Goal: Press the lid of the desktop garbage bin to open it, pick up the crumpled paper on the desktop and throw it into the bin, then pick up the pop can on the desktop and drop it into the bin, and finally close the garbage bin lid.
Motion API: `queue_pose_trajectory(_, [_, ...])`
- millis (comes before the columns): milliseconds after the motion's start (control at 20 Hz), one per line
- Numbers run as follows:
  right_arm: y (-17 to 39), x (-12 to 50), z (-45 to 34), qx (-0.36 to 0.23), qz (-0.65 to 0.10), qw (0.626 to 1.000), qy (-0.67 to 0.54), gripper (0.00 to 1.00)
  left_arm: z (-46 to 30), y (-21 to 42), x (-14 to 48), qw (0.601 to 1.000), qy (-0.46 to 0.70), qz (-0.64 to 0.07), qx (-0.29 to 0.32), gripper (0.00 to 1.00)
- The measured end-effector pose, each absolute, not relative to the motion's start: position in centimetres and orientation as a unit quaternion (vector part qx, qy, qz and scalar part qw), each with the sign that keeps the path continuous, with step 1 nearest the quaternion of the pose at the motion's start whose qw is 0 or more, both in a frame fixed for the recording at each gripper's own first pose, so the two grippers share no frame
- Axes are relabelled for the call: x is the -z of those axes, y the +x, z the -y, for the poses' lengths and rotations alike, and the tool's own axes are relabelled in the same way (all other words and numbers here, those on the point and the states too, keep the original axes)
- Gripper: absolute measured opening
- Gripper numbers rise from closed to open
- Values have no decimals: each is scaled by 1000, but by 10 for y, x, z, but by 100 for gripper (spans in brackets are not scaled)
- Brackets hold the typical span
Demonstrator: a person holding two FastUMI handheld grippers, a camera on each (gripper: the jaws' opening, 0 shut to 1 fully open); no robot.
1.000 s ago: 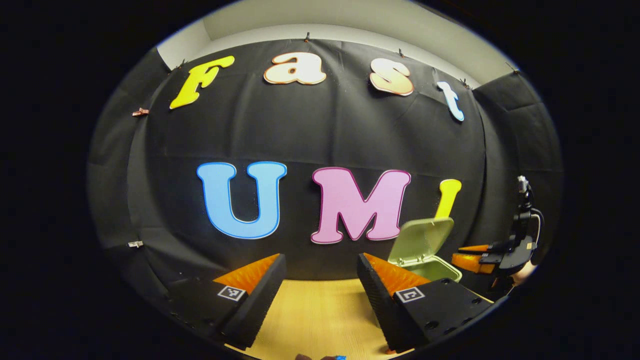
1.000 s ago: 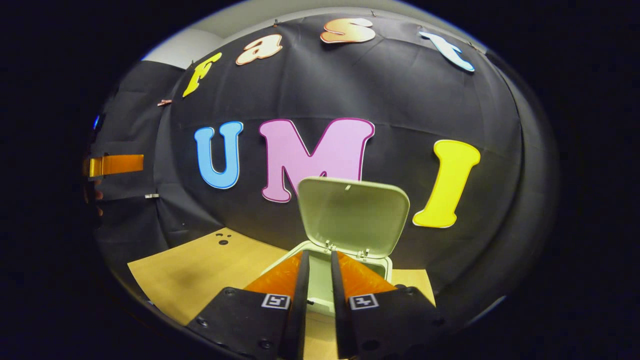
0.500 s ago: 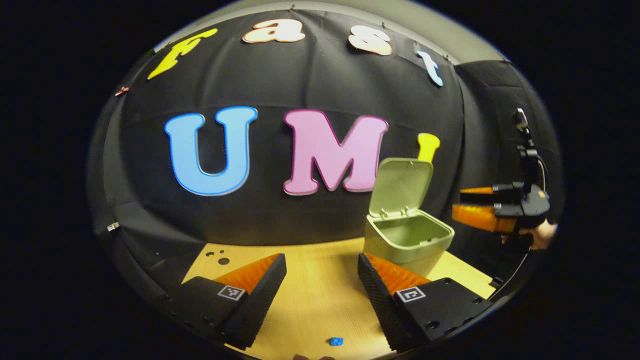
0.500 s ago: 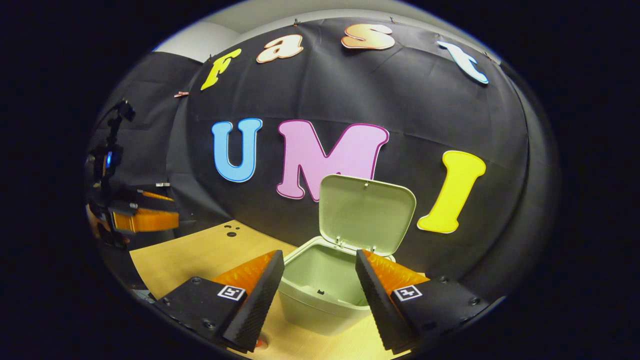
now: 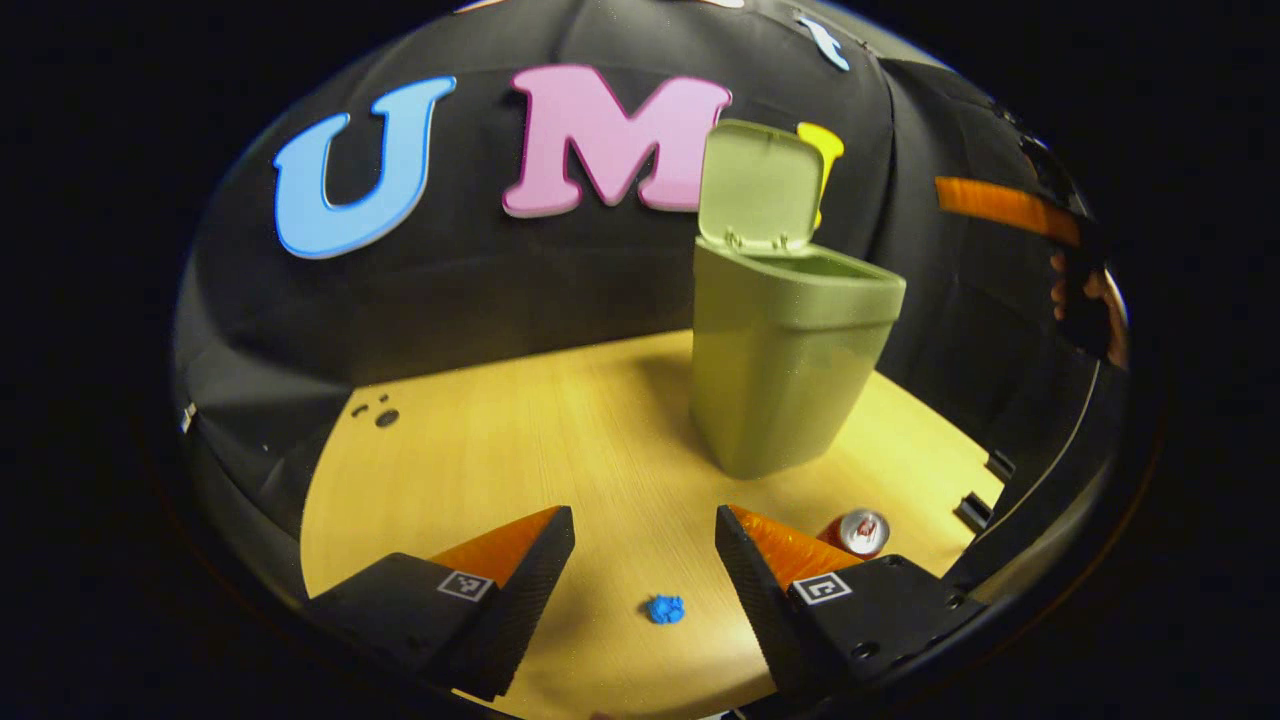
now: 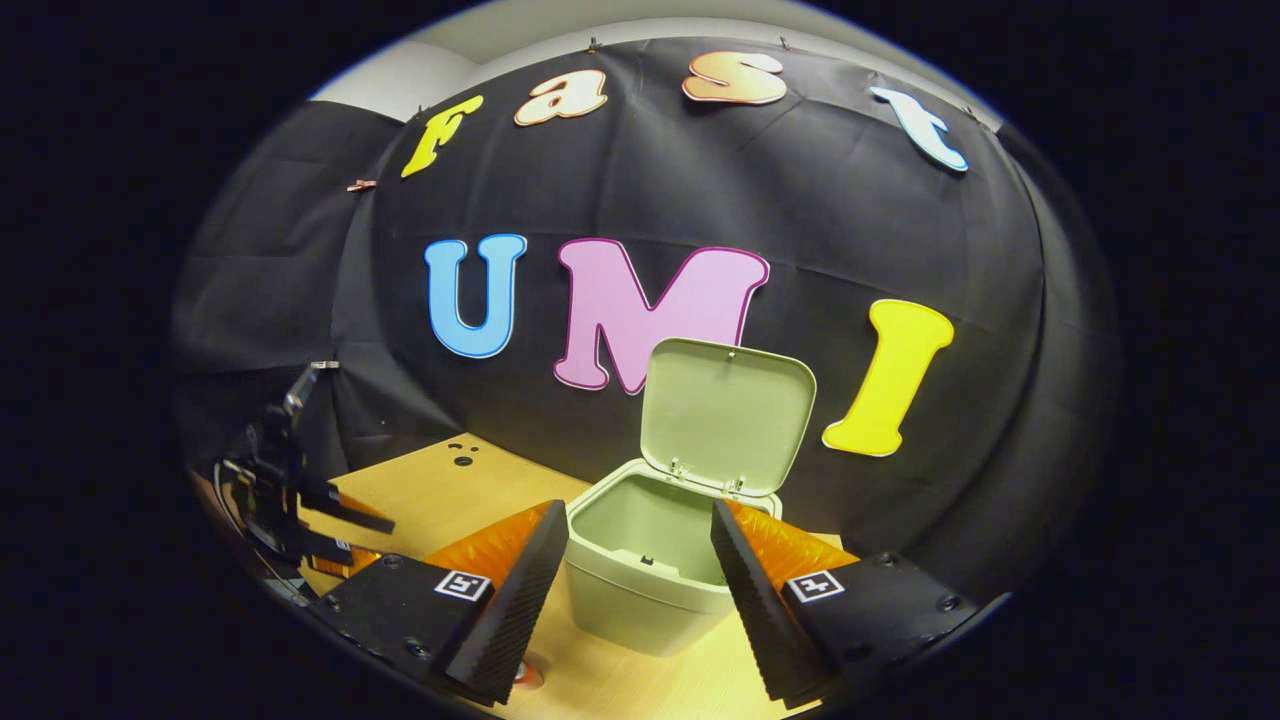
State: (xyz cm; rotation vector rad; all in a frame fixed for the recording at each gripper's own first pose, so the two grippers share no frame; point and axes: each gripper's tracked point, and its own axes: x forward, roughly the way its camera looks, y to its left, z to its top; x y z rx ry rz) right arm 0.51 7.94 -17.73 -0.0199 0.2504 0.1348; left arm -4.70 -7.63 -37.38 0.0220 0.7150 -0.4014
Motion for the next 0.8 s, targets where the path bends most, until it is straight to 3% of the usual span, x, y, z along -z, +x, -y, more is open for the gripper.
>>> queue_pose_trajectory(400, [-25, 196, -61, -28, -153, 988, 16, 92, 87, -82, 465, 872, 4, -442, 208, 84])
queue_pose_trajectory(800, [-52, 206, -45, 4, -174, 985, 14, 91, 96, -89, 508, 845, 24, -489, 217, 73])
